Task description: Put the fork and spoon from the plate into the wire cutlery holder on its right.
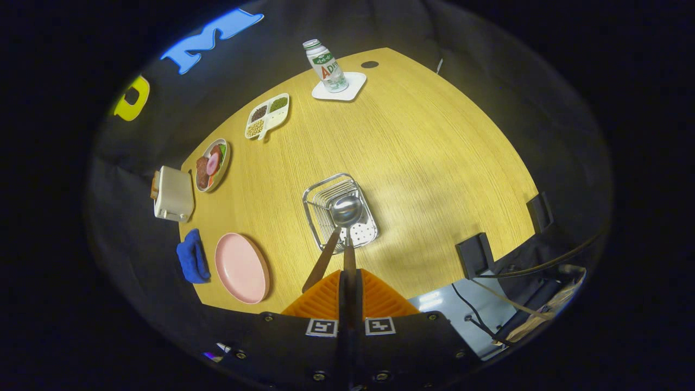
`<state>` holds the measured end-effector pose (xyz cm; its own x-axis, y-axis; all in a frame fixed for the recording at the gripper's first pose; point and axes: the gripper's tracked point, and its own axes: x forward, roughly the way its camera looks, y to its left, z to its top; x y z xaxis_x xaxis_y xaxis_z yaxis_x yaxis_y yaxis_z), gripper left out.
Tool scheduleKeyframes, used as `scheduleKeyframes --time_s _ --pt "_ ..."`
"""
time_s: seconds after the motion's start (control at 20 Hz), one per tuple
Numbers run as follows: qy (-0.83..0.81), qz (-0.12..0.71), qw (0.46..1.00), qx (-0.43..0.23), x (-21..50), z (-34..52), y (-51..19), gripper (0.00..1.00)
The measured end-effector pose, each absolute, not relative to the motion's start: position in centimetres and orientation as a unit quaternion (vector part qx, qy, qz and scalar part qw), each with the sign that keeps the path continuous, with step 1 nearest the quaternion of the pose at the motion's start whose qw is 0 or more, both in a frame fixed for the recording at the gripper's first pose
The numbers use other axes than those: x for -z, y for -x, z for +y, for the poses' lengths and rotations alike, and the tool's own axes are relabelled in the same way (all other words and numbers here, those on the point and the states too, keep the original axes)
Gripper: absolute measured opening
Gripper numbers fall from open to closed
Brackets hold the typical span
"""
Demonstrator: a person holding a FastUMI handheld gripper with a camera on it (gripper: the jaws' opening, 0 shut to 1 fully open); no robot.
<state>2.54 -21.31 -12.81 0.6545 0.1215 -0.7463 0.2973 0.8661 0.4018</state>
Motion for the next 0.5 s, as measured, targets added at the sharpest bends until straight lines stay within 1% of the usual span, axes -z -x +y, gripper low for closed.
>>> scheduleKeyframes --time_s 0.2,0.5 --pt "-0.259 0.411 0.872 0.056 12.67 -21.37 -2.73 0.04" --pt "-0.261 0.412 0.871 0.066 12.65 -21.31 -2.78 0.08"
